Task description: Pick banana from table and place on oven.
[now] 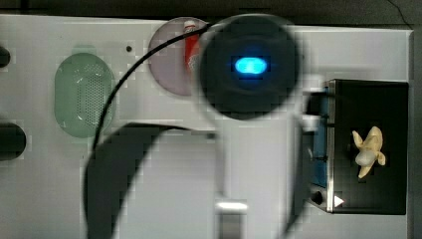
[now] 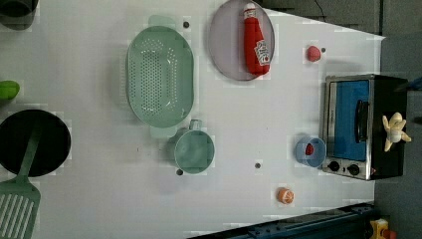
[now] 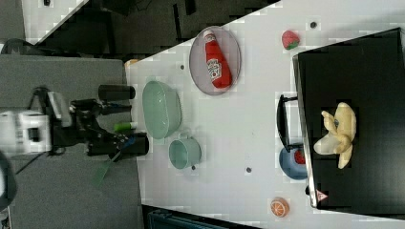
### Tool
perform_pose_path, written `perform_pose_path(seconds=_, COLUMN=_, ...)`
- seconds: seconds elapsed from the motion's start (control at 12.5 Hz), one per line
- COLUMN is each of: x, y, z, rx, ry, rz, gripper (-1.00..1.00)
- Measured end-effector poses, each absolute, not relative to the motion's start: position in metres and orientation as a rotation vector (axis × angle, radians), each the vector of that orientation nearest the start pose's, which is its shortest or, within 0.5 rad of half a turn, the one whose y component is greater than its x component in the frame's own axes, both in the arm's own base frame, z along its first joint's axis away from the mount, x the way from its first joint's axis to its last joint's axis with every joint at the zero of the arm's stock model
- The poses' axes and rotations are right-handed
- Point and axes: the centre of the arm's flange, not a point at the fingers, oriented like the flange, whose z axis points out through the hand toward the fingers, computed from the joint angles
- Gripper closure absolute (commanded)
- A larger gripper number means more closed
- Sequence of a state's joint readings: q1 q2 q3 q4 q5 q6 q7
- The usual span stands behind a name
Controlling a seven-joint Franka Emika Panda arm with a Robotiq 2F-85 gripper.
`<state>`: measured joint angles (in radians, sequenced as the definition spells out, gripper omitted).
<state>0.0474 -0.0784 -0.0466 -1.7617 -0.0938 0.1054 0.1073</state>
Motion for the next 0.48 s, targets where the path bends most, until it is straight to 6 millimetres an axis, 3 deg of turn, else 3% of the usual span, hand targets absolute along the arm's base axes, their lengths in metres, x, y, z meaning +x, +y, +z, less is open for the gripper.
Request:
perform_pose_path(seconds=0.08, x=0.531, y=0.009, z=0.566, rx=-2.941, ry=1.378, rz=0.008, gripper=-1.00)
perform_pose_path(seconds=0.24, x=0.526, y=0.032, z=0.550, rx=-2.953, ry=1.349, rz=0.067, gripper=-1.00)
perform_pose_path(seconds=0.32, x=0.521, y=0.037, z=0.550, rx=-2.907, ry=1.358, rz=0.101, gripper=-1.00)
perform_pose_path(seconds=0.48, x=0.508, y=0.026, z=0.554, rx=-2.890, ry=1.392, rz=0.099, gripper=-1.00)
